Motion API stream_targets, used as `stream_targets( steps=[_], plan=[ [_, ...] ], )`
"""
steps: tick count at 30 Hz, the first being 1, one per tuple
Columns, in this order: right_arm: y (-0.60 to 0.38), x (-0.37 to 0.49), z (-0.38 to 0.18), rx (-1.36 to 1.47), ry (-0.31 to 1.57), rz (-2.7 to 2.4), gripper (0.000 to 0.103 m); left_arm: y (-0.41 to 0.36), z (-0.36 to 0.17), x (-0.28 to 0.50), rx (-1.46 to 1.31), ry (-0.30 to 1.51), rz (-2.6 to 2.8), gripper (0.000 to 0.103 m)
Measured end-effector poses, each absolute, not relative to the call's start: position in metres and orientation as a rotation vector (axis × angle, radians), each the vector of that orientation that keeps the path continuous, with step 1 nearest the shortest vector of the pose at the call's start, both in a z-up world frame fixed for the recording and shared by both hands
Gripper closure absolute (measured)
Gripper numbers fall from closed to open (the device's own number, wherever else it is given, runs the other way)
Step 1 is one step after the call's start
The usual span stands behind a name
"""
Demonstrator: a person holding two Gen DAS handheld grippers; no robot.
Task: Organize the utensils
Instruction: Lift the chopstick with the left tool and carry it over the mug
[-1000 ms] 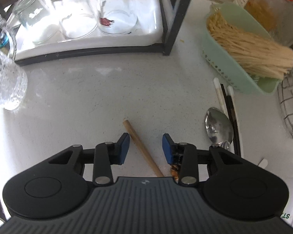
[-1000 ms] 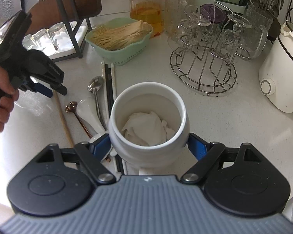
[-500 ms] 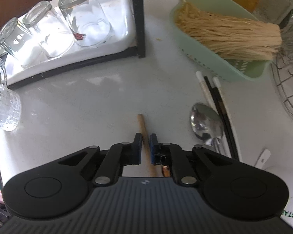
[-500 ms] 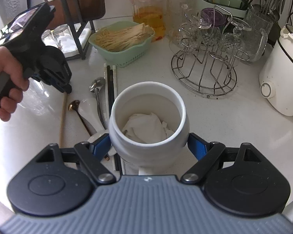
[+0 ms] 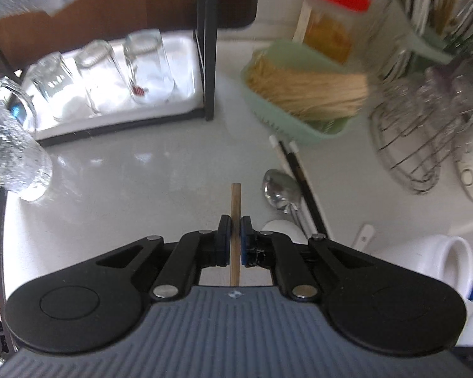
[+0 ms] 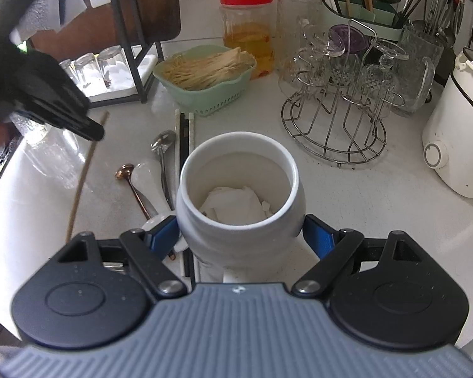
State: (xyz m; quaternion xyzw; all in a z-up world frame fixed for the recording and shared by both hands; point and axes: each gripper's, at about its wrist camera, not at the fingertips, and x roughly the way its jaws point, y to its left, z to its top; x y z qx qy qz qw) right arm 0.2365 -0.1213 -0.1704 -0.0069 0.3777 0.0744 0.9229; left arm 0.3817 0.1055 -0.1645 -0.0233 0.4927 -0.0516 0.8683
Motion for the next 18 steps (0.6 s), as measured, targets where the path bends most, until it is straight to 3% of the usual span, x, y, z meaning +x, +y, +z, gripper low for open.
stream_targets(
  steps=[18],
  plan=[
    [-0.123,0.232,-0.172,-0.015,0.741,0.157,0.016,0.127,-0.085,0.274,-0.177,0.870,-0.159,0.096]
  ],
)
